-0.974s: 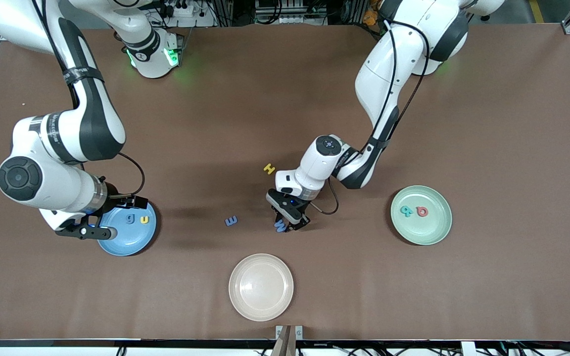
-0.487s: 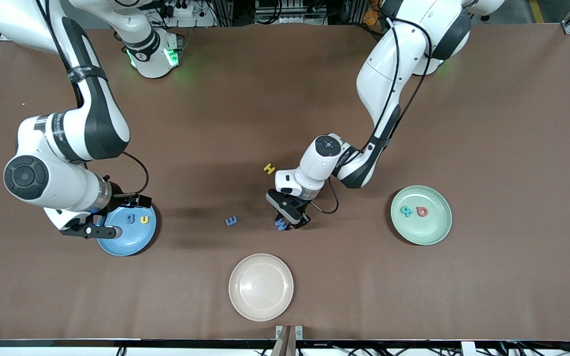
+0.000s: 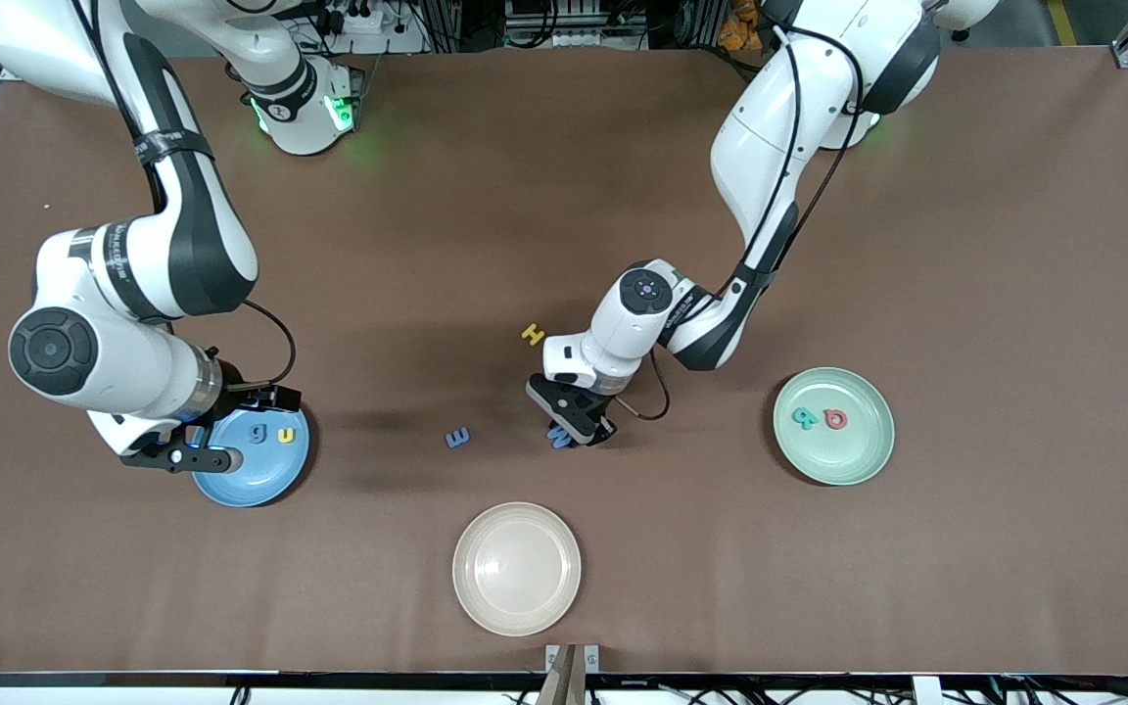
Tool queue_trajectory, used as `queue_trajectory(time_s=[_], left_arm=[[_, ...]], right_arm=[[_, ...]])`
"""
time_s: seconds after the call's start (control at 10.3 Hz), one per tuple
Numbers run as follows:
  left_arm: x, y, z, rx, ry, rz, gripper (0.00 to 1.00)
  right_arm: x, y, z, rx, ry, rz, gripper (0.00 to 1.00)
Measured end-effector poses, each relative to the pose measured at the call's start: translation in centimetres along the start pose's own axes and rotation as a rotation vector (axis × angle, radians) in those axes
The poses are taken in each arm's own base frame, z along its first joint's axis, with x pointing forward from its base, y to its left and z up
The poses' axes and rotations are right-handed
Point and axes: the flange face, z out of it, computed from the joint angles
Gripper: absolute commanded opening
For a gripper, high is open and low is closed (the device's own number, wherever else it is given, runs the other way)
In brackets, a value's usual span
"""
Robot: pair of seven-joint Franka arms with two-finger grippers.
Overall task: Sort upper and lower case letters into plates
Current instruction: 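Close the left gripper on the blue M and lift it, then carry the blue M over the green plate with the left gripper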
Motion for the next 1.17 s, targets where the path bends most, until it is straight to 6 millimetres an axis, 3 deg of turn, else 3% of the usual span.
queue_trajectory(time_s=[0.78,0.97,1.17], left_arm=[[1.4,-1.0,-2.4,-0.031,-0.046,-0.036,0.18],[1.3,-2.8,-3.0,-0.025,-0.094,-0.055,0.15],[0.5,-6.5,-3.9,-0.018,-0.184,-0.033,0.15]], right_arm=[[0.0,0.0,0.0,0.0,0.0,-0.001,1.0],[0.0,-0.1,-0.1,0.001,0.003,-0.001,1.0],[0.0,-0.3,-0.3,0.003,0.009,-0.005,1.0]])
